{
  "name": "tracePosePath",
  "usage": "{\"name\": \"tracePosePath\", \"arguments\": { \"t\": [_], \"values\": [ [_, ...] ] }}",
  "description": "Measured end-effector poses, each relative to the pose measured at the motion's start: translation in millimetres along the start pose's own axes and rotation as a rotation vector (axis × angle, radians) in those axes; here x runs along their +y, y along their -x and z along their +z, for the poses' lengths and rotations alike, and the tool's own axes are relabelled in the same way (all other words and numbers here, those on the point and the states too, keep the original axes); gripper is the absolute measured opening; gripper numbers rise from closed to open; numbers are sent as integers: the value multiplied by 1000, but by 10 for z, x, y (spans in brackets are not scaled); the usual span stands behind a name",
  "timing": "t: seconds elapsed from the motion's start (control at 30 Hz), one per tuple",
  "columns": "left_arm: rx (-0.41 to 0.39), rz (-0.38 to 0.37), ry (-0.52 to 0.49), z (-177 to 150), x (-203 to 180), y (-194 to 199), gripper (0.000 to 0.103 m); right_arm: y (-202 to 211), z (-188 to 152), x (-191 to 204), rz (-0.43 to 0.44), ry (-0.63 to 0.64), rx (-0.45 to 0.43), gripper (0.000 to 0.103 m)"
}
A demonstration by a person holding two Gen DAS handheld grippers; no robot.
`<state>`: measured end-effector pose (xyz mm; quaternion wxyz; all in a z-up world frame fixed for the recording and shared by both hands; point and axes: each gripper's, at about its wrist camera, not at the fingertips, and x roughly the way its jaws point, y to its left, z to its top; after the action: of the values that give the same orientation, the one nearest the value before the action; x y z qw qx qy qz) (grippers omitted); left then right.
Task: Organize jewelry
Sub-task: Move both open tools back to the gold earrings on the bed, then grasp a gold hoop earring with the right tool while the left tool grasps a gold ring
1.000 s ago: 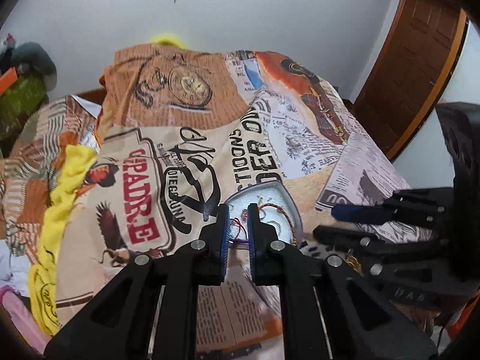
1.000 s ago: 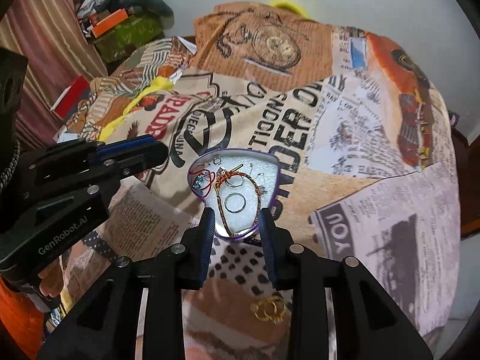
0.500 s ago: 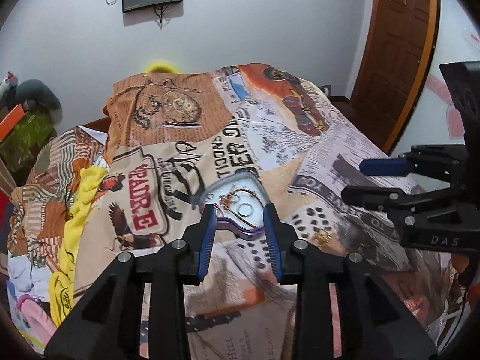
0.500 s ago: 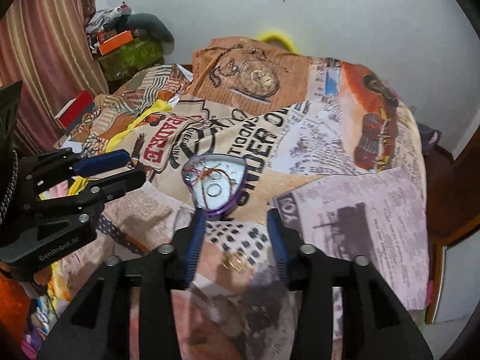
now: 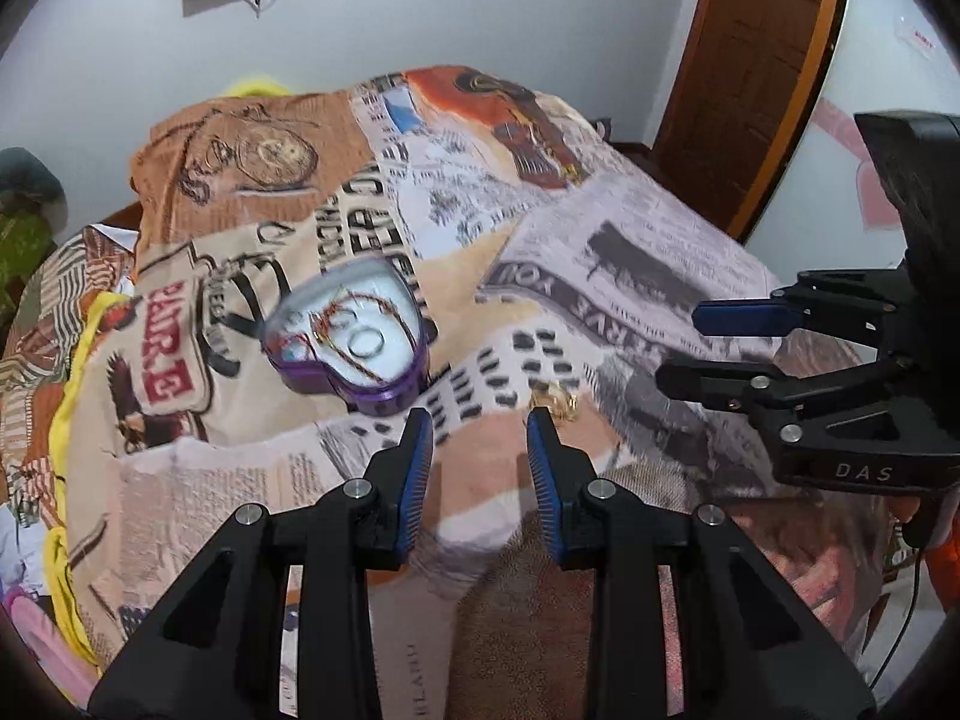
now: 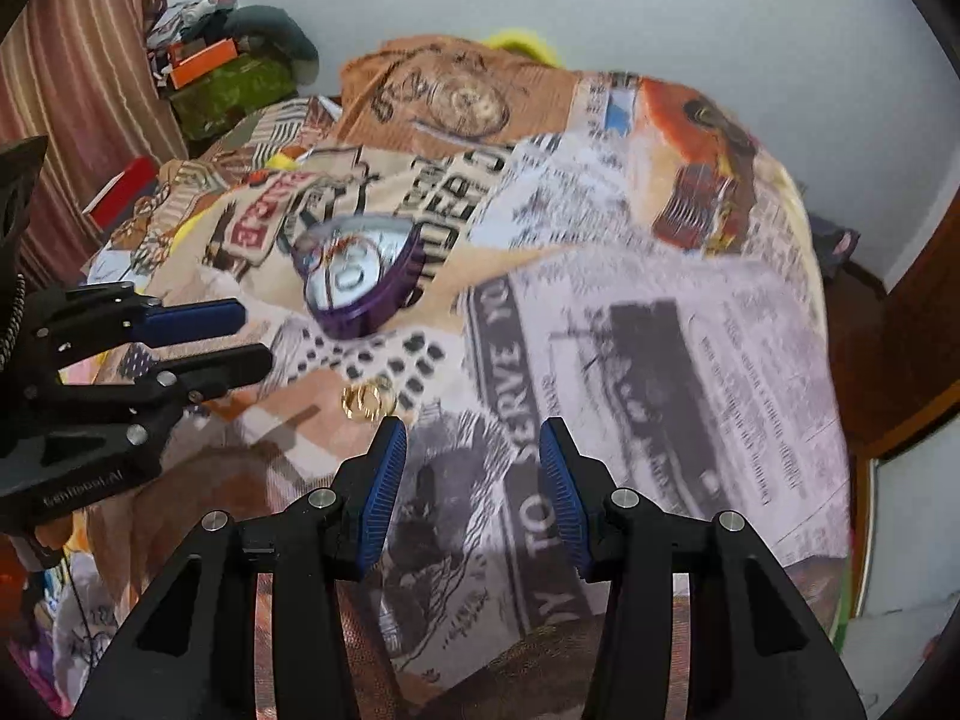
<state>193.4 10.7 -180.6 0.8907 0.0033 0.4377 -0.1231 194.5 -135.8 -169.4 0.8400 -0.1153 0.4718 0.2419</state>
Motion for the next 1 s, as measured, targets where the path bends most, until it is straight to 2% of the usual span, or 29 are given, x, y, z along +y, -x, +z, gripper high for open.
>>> {"name": "tracePosePath", "arguments": {
  "t": [0.23,0.43,0.5,0.8,1.0],
  "values": [
    [41,18,48,-191,142,-137,32,-217,-78,238,5,75,34,43],
    [32,8,46,-234,178,-118,32,-342,-9,284,38,84,57,41],
    [29,3,44,-228,174,-126,32,-370,-1,279,59,89,67,32],
    [33,-5,67,-164,158,-209,32,-394,-32,324,72,106,46,9],
    [44,-28,77,-107,99,-202,32,-374,-40,218,102,41,18,7]
  ]
}}
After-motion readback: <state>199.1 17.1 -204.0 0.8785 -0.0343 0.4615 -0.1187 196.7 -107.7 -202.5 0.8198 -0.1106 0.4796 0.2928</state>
